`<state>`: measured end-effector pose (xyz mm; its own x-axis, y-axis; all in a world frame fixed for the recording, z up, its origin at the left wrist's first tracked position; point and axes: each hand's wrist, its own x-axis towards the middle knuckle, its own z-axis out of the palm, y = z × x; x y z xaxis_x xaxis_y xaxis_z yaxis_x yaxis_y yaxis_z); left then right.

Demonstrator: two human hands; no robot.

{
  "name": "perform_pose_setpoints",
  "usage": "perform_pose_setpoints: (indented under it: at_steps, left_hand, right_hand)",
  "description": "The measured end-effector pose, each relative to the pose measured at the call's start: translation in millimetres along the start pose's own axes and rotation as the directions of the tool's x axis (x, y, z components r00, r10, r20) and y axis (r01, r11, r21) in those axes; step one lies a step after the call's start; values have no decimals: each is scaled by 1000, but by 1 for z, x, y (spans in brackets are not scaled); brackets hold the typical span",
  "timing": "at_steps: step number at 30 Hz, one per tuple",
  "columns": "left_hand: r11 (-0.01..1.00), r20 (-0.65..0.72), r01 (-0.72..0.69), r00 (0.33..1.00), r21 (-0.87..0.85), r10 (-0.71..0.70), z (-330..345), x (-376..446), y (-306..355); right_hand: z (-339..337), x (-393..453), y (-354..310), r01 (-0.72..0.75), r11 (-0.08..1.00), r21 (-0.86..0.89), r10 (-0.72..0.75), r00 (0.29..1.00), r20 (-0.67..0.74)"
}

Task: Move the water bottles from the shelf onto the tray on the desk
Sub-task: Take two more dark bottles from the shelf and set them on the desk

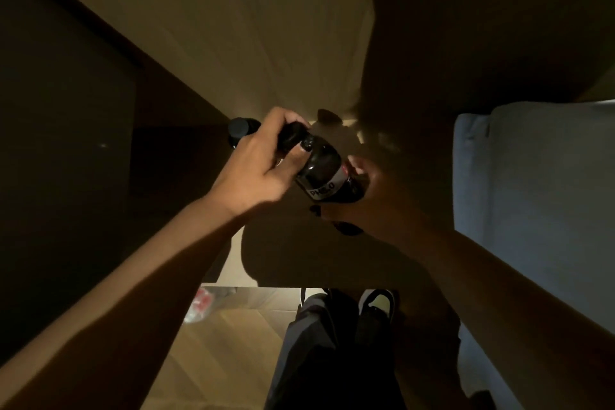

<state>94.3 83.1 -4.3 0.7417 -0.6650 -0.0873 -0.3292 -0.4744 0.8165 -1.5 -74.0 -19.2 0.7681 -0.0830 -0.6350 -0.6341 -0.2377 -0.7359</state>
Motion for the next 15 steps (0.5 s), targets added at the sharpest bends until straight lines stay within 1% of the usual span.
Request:
perform_pose_setpoints:
  at_steps: [2, 3, 5, 6, 7, 8, 9, 10, 11, 12, 13, 15]
  left_hand:
    - [993, -38, -104, 994, 55, 107, -2, -2, 3]
    - [989, -66, -130, 989, 66, 134, -3, -3, 3]
    - [985, -108, -141, 983, 97, 151, -7, -7, 0]
    - [989, -128, -118, 983, 89, 129, -8, -10, -5]
    - [997, -176, -67, 982, 31, 71, -5, -11, -9]
    - [998, -261, 11, 965, -68, -28, -3, -13, -12]
    - [983, -369, 83, 919, -163, -139, 0, -14, -16]
    - [965, -475, 145, 848, -219, -236, 1, -16, -22]
    - [950, -546, 203, 781, -236, -303, 1, -19, -28]
    - [942, -575, 255, 746, -220, -336, 2, -21, -35]
    - [936, -565, 306, 748, -174, -350, 2, -21, -43]
    - [907, -481, 417, 783, -64, -394, 5, -17, -58]
  right_hand:
    - [10, 2, 2, 9, 998, 66, -14, 998, 68]
    - [16, 2, 3, 14, 997, 75, -21, 996, 84]
    - [29, 2, 1, 36, 996, 86, -47, 991, 122]
    - [35, 3, 0, 31, 994, 101, -43, 992, 122]
    - [35, 2, 3, 15, 994, 110, -26, 994, 103]
    - [35, 2, 5, 0, 992, 129, -11, 996, 85]
    - [33, 2, 6, -14, 989, 145, 4, 998, 68]
    - [31, 2, 7, -25, 988, 155, 16, 998, 62]
    - [31, 2, 8, -37, 985, 168, 27, 998, 62]
    - [30, 2, 8, -50, 981, 186, 40, 998, 57]
    - [29, 2, 8, -73, 973, 218, 63, 997, 53]
    - [28, 1, 8, -126, 945, 301, 117, 992, 49]
